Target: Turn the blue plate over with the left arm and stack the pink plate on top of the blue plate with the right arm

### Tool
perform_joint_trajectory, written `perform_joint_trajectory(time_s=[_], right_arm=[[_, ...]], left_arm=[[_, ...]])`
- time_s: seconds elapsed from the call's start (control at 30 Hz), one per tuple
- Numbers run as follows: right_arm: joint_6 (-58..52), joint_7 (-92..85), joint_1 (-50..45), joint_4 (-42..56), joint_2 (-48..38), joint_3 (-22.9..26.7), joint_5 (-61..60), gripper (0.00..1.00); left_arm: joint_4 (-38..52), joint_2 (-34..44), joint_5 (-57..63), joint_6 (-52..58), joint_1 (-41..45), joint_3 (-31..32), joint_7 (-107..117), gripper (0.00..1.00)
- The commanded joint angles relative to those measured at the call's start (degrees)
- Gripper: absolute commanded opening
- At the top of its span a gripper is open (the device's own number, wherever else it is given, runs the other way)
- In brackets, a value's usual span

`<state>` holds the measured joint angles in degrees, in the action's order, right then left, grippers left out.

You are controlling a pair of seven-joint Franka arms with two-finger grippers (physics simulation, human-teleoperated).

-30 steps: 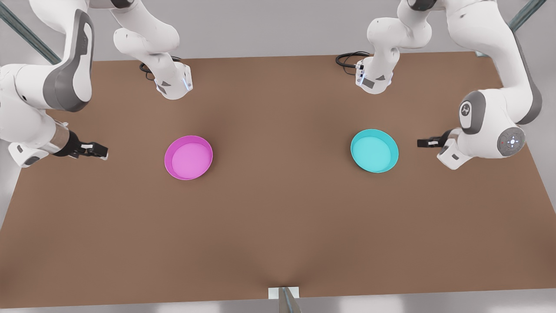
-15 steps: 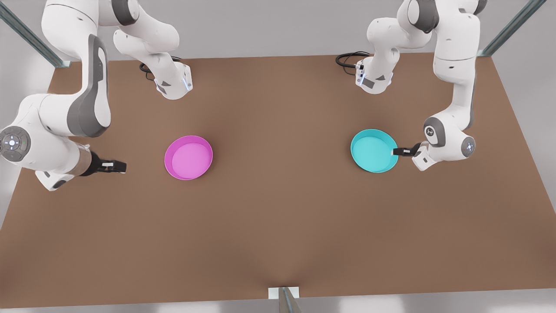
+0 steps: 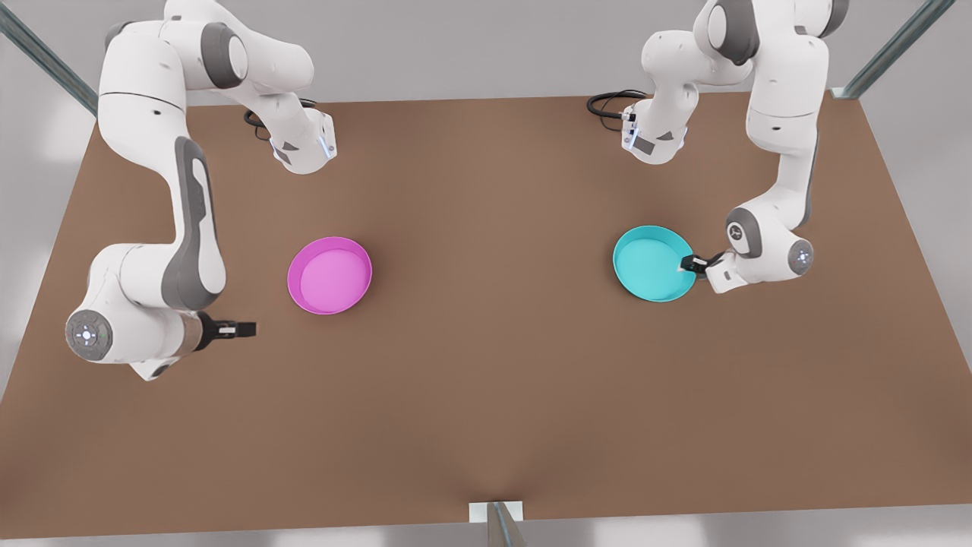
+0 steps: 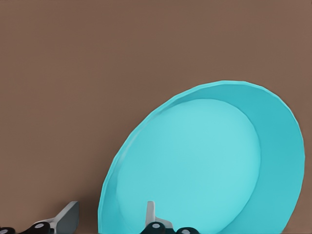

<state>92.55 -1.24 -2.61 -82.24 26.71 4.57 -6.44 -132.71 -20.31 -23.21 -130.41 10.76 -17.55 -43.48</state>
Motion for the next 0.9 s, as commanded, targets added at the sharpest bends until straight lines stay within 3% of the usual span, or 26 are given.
perform_joint_trajectory(time_s=[0.0,0.03,0.07,0.1,0.13,0.17,0.2,0.23,0.33,0.43,0.47,0.5,0.53,0.63,0.8,0.87], right_arm=[[2.8,-1.2,-0.1,0.0,-0.2,0.0,-0.2,1.00],[2.8,-1.4,0.1,-0.1,-0.3,0.0,-0.2,1.00],[3.1,-1.5,-0.2,-2.3,-2.2,0.0,-0.2,1.00],[20.3,-1.5,-0.5,-20.5,-13.8,0.0,-0.1,1.00],[30.1,-0.5,-2.7,-33.0,-24.4,-0.3,-0.1,1.00],[11.8,-0.1,-2.0,-27.4,-25.8,-0.1,0.0,1.00],[8.8,-0.1,-1.9,-28.0,-27.8,0.0,0.1,1.00],[8.3,0.0,-2.0,-31.0,-29.2,0.0,0.1,1.00],[15.3,0.0,-2.7,-30.4,-17.8,-0.2,-0.1,1.00],[14.7,-0.1,-2.8,-30.5,-17.5,-0.2,-0.1,1.00],[14.7,-0.2,-2.8,-30.6,-17.6,-0.2,-0.1,1.00],[14.5,-0.1,-2.8,-30.7,-17.7,-0.2,0.0,1.00],[14.7,-0.4,-2.8,-30.6,-17.6,-0.3,0.0,1.00],[13.8,-0.4,-2.8,-30.3,-18.8,-0.4,0.0,1.00],[11.6,-1.4,-2.1,-29.3,-20.3,-0.3,0.2,1.00],[10.4,-1.8,-1.9,-28.8,-20.7,-0.2,0.1,1.00]], left_arm=[[0.0,-0.3,0.0,-1.5,0.0,0.1,-6.9,0.75],[0.0,-0.3,0.0,-1.4,0.0,0.1,-6.9,0.72],[0.0,-0.3,0.0,-1.5,0.0,0.1,-6.9,0.58],[0.0,-0.4,0.0,-1.4,0.0,0.1,-6.9,0.51],[0.0,-0.4,0.0,-1.4,0.1,0.1,-6.9,0.51],[0.0,-0.4,0.0,-1.4,0.3,0.1,-6.9,0.51],[0.0,-0.4,0.0,-1.4,0.3,0.1,-6.9,0.48],[0.0,-0.4,0.0,-1.4,0.4,0.1,-6.8,0.47],[0.1,-0.9,-0.1,-1.7,0.6,0.1,-6.8,0.42],[0.2,-1.1,-0.1,-2.0,0.6,0.4,-6.8,0.42],[0.2,-1.1,-0.1,-2.0,0.6,0.4,-6.8,0.36],[0.2,-1.1,-0.1,-2.0,0.6,0.4,-6.7,0.24],[0.3,-1.1,-0.1,-1.2,0.6,0.5,-5.0,0.21],[0.6,-0.9,-0.1,-0.6,0.6,0.8,-0.7,0.21],[9.0,4.1,0.9,6.9,0.8,1.6,13.6,0.21],[16.5,7.2,12.8,14.2,1.9,1.6,29.5,0.21]])
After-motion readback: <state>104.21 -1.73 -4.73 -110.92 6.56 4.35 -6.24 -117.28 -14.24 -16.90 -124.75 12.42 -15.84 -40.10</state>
